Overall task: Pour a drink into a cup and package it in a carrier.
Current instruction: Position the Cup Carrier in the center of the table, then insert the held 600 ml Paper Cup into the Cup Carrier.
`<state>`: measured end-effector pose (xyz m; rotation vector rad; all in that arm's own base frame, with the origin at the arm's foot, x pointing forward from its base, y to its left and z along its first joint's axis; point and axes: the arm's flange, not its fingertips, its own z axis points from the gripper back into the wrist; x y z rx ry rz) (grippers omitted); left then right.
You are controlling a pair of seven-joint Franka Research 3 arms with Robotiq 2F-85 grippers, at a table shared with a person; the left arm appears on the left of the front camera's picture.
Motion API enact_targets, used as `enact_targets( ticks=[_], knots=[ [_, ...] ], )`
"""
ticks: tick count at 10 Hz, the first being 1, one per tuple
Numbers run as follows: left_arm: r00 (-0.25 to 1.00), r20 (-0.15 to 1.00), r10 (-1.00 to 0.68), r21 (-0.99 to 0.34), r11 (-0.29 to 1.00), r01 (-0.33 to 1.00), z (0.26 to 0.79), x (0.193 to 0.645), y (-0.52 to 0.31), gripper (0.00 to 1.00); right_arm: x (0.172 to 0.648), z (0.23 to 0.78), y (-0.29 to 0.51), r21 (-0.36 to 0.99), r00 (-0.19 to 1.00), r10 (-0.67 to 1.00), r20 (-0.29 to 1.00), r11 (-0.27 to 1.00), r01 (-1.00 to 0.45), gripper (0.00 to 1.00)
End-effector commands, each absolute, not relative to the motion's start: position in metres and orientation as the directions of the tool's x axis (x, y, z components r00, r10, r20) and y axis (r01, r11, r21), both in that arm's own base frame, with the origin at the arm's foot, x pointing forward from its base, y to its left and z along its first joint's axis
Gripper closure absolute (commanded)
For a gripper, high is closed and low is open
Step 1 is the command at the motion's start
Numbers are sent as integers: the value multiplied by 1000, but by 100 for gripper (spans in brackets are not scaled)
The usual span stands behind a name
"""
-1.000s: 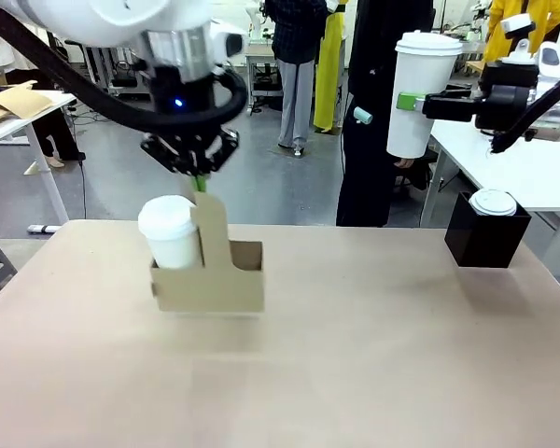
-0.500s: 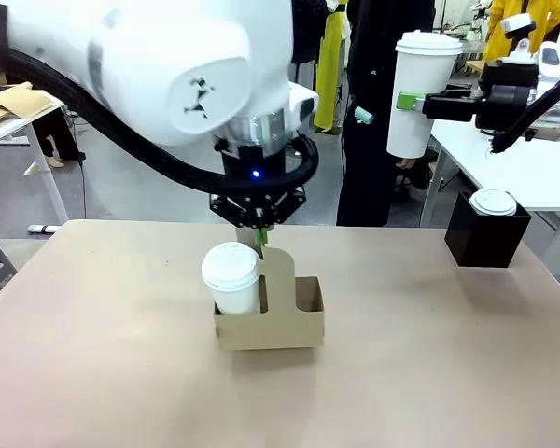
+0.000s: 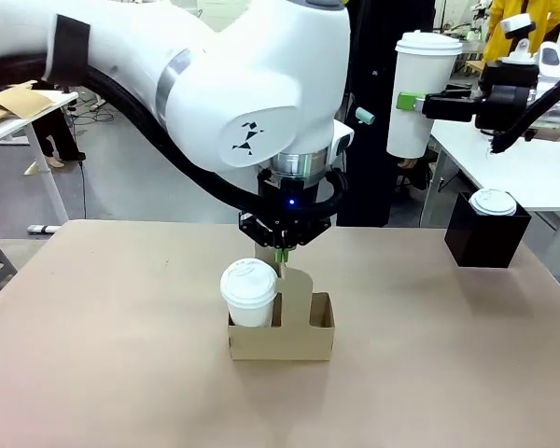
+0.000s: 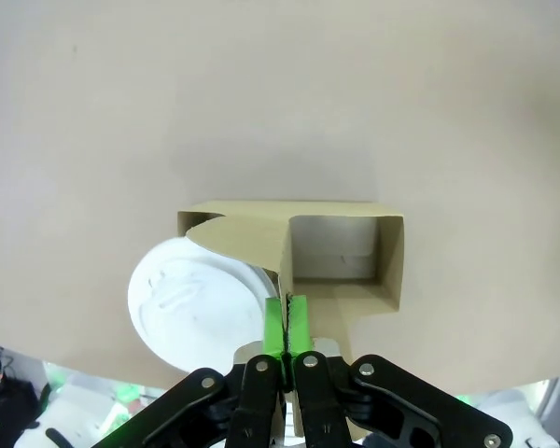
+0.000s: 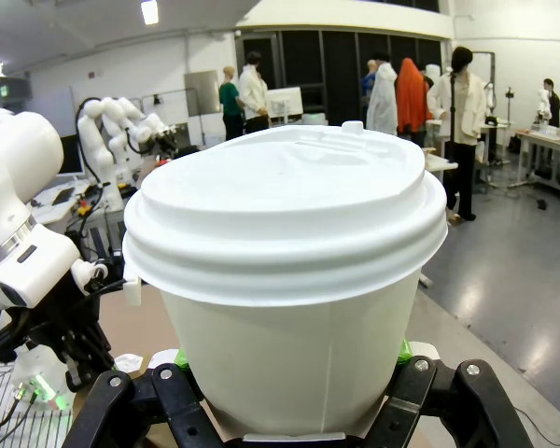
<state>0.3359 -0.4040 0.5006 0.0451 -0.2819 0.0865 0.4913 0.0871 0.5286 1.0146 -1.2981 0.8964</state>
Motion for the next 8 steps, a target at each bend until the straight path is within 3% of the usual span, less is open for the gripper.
enact_targets(
  ticks=[1,7,8],
  knots=[
    [963,264,63,65,994,-83,496,337,-413,98,492,533,90,71,67,-24,997,333,-940,20],
    [957,280,79,32,995,-91,501,336,-404,98,492,533,90,71,67,-24,997,333,-940,20],
    [961,267,76,35,995,-88,503,339,-406,39,492,533,90,71,67,-24,997,333,-940,20]
  ],
)
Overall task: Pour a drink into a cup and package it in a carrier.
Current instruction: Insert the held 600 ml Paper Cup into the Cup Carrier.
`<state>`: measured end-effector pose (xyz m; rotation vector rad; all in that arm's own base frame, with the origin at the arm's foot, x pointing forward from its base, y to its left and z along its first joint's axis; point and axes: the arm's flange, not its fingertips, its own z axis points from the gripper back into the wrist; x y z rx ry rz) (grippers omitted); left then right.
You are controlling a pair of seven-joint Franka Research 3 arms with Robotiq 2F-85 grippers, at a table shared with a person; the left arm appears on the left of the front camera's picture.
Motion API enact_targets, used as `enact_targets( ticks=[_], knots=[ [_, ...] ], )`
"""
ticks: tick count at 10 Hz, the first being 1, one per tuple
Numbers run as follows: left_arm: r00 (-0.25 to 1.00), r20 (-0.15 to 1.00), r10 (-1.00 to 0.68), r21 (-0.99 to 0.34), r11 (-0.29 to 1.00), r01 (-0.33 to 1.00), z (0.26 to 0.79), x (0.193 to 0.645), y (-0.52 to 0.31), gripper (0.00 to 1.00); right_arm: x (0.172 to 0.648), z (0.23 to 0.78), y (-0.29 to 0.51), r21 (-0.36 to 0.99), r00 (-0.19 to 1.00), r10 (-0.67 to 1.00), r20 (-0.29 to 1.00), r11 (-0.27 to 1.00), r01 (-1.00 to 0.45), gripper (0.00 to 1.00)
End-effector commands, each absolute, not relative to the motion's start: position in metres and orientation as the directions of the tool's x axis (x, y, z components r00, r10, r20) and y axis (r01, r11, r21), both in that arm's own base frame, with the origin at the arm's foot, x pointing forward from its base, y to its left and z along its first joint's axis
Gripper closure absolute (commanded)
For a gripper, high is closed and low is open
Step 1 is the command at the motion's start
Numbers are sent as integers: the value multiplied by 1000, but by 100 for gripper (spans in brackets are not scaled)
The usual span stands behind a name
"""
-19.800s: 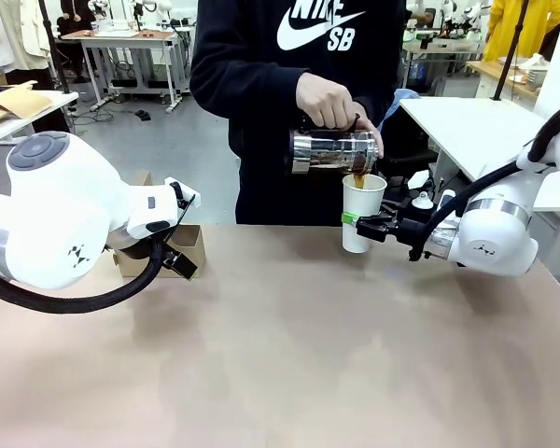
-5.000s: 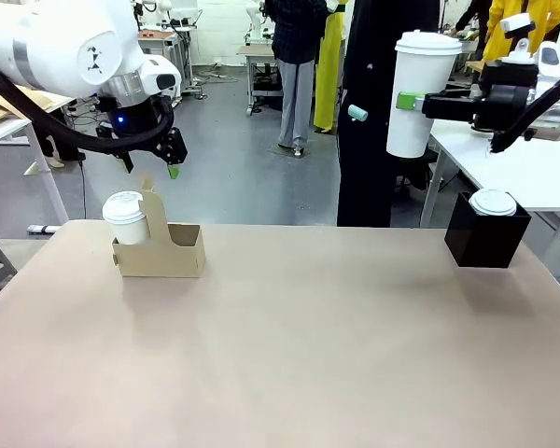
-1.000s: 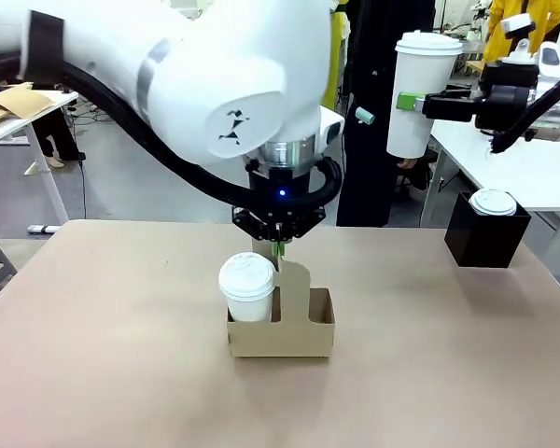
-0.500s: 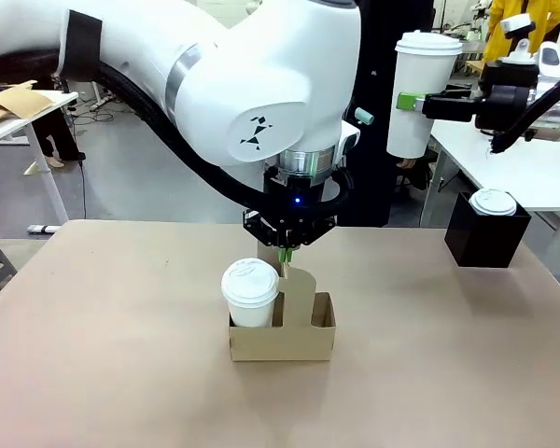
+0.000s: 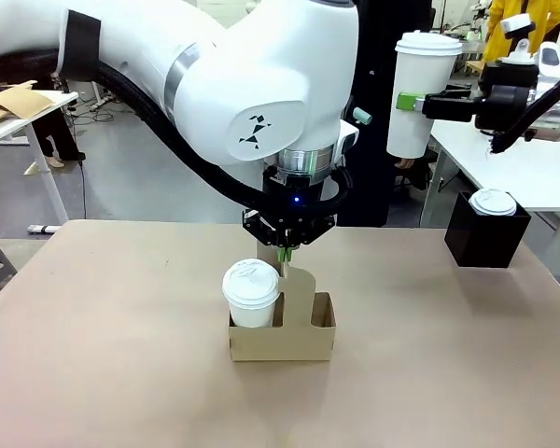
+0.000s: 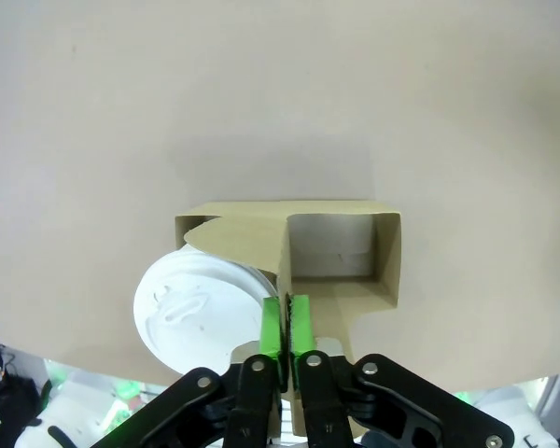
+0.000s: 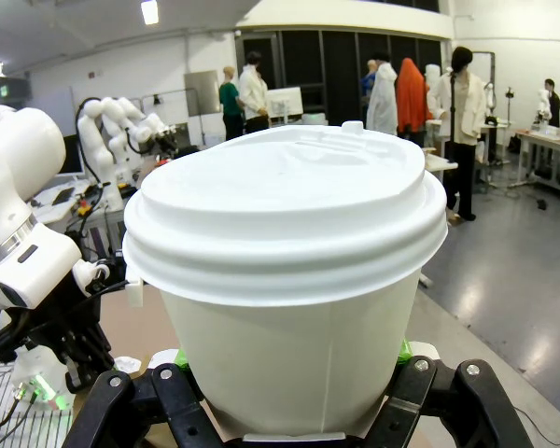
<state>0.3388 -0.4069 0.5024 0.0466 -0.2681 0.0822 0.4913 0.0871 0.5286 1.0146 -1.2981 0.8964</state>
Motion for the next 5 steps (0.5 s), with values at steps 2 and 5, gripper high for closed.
enact_targets(
  ticks=[2,5],
  knots=[
    [971,238,-28,14,1000,26,526,339,-391,0,491,529,87,86,80,-31,996,323,-943,20],
    [955,265,-131,-57,987,151,580,340,-360,14,505,500,101,95,92,-28,995,136,-986,20]
  ],
)
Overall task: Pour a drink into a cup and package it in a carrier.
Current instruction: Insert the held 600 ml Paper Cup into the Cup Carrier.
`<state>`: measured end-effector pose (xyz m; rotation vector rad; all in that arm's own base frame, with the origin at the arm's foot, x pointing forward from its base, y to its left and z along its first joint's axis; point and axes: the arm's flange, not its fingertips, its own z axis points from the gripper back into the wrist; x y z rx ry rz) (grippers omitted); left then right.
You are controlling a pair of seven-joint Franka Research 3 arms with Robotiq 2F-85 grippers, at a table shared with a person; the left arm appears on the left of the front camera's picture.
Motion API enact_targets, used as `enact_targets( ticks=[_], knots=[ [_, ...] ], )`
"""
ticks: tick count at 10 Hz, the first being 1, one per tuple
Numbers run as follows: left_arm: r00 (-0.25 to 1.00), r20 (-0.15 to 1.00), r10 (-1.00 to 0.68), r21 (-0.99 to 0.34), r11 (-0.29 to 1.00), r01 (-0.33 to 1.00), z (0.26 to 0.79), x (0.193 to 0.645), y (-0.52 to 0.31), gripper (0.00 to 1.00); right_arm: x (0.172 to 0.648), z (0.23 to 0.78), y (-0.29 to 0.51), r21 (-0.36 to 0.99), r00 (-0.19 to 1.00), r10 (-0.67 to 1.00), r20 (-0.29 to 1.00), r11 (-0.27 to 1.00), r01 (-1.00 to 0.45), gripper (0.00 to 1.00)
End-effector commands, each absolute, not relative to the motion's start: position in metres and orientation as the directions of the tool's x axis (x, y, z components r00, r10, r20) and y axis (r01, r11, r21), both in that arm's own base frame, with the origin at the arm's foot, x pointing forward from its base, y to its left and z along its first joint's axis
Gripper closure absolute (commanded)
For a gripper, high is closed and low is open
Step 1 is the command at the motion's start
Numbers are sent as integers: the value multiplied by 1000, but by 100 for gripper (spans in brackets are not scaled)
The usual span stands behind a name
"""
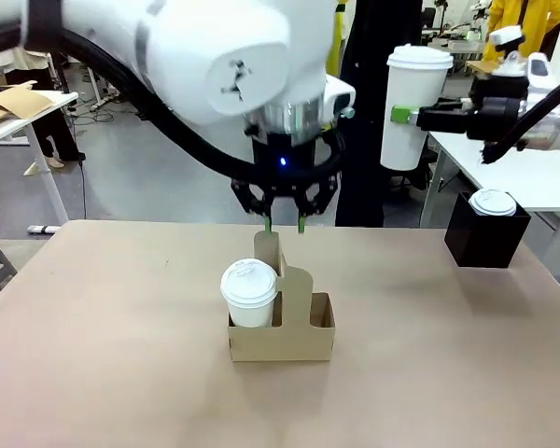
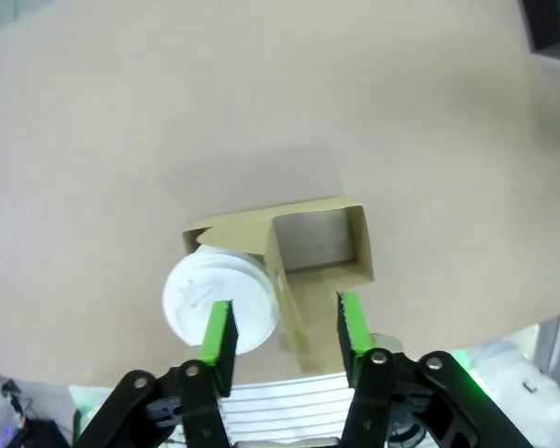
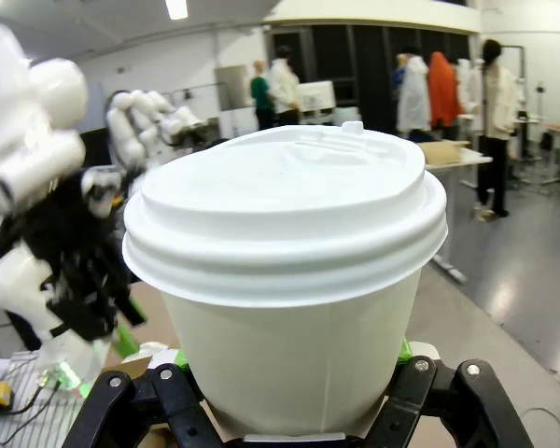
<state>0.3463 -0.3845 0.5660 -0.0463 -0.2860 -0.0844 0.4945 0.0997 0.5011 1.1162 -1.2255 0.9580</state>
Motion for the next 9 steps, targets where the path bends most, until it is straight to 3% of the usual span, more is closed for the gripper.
enact_targets(
  ticks=[1,4,6,8,9],
  knots=[
    [949,255,-186,-112,969,220,595,342,-336,0,505,484,113,77,76,-22,997,74,-994,20],
    [854,274,-442,-154,857,492,590,357,-263,0,496,441,148,34,34,-2,999,-150,-988,20],
    [754,365,-546,-120,776,619,570,355,-225,0,485,411,178,-1,2,-10,1000,-286,-958,20],
    [716,438,-544,-108,759,643,554,366,-193,0,483,394,197,-4,6,-30,1000,-321,-947,20],
    [796,428,-429,-151,834,530,547,381,-191,0,483,398,191,67,58,38,998,-328,-942,20]
  ],
)
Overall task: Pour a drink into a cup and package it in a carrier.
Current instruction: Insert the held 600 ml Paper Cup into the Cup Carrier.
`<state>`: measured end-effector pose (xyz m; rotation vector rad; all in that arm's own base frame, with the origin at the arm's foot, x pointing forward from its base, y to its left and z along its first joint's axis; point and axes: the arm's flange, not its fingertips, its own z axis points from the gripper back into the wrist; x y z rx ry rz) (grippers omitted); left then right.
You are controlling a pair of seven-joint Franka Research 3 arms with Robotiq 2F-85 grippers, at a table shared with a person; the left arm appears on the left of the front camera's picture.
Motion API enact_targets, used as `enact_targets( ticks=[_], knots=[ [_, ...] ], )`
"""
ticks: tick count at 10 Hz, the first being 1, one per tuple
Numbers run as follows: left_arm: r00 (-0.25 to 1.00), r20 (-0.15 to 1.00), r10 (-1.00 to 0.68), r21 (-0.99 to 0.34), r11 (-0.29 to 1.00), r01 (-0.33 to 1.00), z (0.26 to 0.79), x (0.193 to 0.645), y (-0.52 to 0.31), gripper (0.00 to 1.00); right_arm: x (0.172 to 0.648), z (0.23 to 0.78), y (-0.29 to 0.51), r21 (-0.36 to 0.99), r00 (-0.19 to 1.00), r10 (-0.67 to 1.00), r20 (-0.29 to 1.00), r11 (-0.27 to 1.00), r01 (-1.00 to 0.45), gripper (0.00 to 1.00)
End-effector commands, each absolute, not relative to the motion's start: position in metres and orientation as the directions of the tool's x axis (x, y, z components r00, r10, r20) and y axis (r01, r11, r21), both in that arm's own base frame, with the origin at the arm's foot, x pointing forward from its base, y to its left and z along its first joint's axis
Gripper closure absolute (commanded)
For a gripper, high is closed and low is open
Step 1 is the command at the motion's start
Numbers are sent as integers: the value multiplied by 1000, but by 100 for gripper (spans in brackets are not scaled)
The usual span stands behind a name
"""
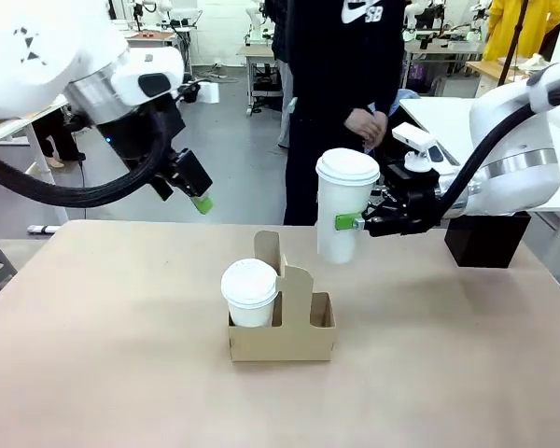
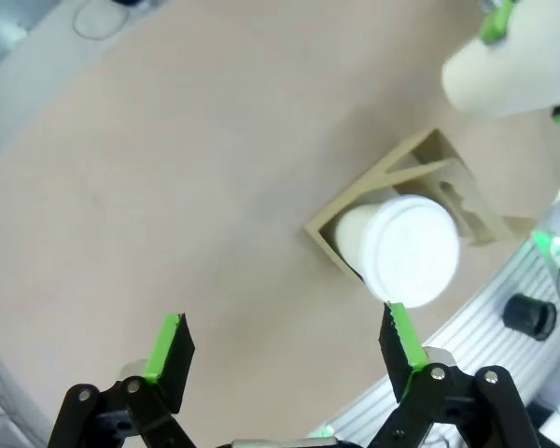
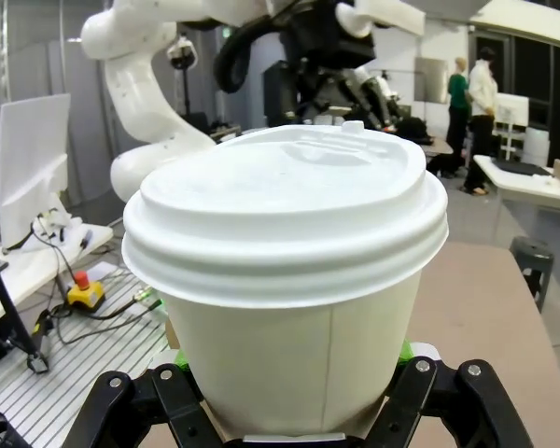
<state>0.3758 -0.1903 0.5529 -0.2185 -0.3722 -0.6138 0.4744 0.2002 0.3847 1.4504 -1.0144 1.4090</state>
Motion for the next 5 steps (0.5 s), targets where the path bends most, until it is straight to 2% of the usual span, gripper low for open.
enact_targets(
  ticks=[1,4,5],
  knots=[
    [739,379,-558,-75,777,625,561,370,-205,0,473,390,197,26,27,0,1000,-295,-955,20],
    [749,396,-532,-85,791,606,554,374,-196,0,475,384,199,38,37,10,999,-306,-951,20],
    [693,382,-612,-53,734,677,550,376,-194,0,471,383,203,-38,-27,-35,999,-376,-926,20]
  ],
)
